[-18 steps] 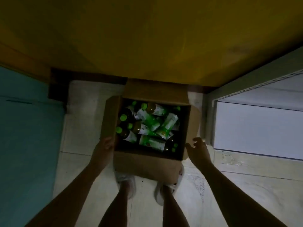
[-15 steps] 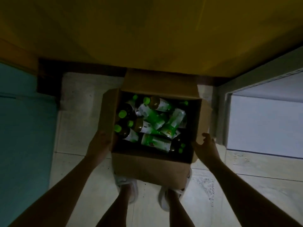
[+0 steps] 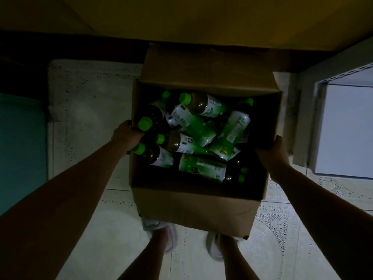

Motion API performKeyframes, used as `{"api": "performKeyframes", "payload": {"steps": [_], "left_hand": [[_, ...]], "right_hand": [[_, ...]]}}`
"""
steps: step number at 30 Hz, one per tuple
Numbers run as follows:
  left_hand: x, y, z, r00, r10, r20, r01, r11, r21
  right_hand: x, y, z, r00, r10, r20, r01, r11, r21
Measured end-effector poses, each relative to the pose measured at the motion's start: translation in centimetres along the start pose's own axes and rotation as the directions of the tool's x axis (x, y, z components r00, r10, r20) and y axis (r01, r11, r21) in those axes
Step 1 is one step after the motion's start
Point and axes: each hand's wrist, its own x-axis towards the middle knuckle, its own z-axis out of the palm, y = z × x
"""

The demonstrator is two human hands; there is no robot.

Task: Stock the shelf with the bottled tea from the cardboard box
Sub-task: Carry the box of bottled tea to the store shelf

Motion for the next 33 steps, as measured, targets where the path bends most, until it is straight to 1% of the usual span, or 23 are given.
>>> {"api": "performKeyframes", "payload": {"steps": [2, 5, 8, 12, 17, 23, 26, 29, 31, 33], "left_hand": [[0.7, 0.4, 0.3, 1.0, 0.008, -0.016, -0.007, 0.997, 0.078], [1.5, 0.2, 0.6, 0.997, 0.066, -0.041, -0.059, 0.986, 0.154], [1.3, 0.2, -0.1, 0.997, 0.07, 0.019, -0.072, 0.987, 0.144], [-0.5, 0.4, -0.9, 0.997, 0.06, 0.039, -0.064, 0.994, 0.093], [-4.2, -0.3, -2.7, 0.996, 0.0, 0.086, -0.007, 0.997, 0.082], [-11.8, -0.6, -5.9, 0.996, 0.023, 0.084, -0.031, 0.994, 0.101], [-17.1, 0.6, -9.8, 0.994, 0.063, 0.095, -0.075, 0.988, 0.137], [-24.6, 2.4, -14.5, 0.985, 0.133, 0.11, -0.151, 0.973, 0.177], [-31.0, 3.0, -18.0, 0.977, 0.183, 0.108, -0.202, 0.957, 0.209], [-37.3, 3.7, -21.1, 0.966, 0.231, 0.113, -0.251, 0.946, 0.204]], "right_hand": [[-0.1, 0.0, 0.2, 1.0, -0.008, -0.006, 0.008, 1.0, -0.005], [-0.1, 0.2, 0.3, 0.999, -0.022, -0.031, 0.02, 0.998, -0.052], [-0.6, -0.1, -0.3, 0.997, -0.066, -0.028, 0.06, 0.984, -0.168], [-1.8, -1.4, -1.6, 0.997, -0.068, 0.027, 0.073, 0.976, -0.205], [-4.3, -2.3, -4.4, 0.988, -0.083, 0.128, 0.112, 0.965, -0.239], [-11.2, -2.9, -7.9, 0.991, -0.099, 0.094, 0.117, 0.97, -0.211], [-16.8, -4.6, -11.2, 0.992, -0.105, 0.075, 0.12, 0.964, -0.238], [-23.9, -6.8, -16.0, 0.991, -0.129, 0.044, 0.136, 0.955, -0.264], [-30.2, -8.2, -19.6, 0.988, -0.153, 0.035, 0.156, 0.942, -0.298], [-36.6, -9.1, -23.3, 0.983, -0.18, 0.018, 0.177, 0.935, -0.307]]}}
